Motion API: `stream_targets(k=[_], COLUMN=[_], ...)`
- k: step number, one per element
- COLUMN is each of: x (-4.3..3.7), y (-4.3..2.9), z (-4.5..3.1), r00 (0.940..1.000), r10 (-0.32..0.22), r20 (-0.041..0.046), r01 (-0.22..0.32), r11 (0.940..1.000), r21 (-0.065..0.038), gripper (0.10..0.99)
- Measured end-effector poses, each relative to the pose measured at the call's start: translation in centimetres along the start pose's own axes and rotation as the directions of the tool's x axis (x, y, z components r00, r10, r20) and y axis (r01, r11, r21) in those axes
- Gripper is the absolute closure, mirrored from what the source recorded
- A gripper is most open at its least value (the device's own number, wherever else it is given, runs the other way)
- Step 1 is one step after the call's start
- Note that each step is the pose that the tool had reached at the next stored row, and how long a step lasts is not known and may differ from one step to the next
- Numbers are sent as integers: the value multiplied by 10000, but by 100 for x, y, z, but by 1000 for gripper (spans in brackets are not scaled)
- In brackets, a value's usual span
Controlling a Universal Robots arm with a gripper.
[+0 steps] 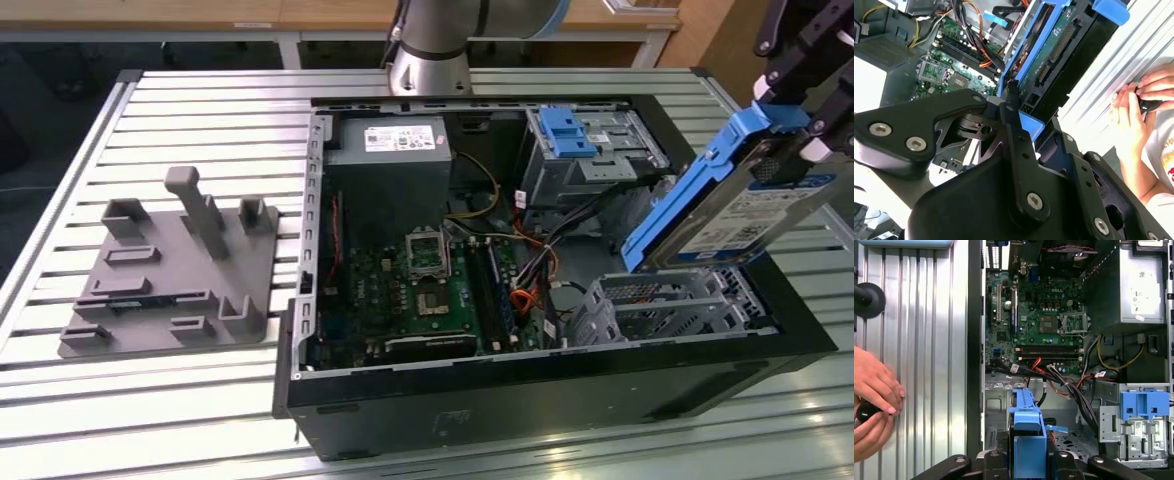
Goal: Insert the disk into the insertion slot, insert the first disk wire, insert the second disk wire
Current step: 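Insert the disk into the insertion slot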
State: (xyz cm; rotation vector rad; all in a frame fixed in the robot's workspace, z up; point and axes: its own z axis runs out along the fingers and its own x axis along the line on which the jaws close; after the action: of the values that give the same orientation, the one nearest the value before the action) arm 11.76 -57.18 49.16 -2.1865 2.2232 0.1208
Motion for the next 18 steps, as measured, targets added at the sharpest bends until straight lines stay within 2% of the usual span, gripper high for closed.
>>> stream_targets(k=[5,8,18], x=[0,4,10], y=[-70,-77,-79], z=[28,80,170], r00=[10000,10000,10000], r10=[0,1,-2], r20=[4,23,49], r01=[0,-1,2], r11=[10000,10000,10000], r21=[0,0,0], gripper=[722,722,722])
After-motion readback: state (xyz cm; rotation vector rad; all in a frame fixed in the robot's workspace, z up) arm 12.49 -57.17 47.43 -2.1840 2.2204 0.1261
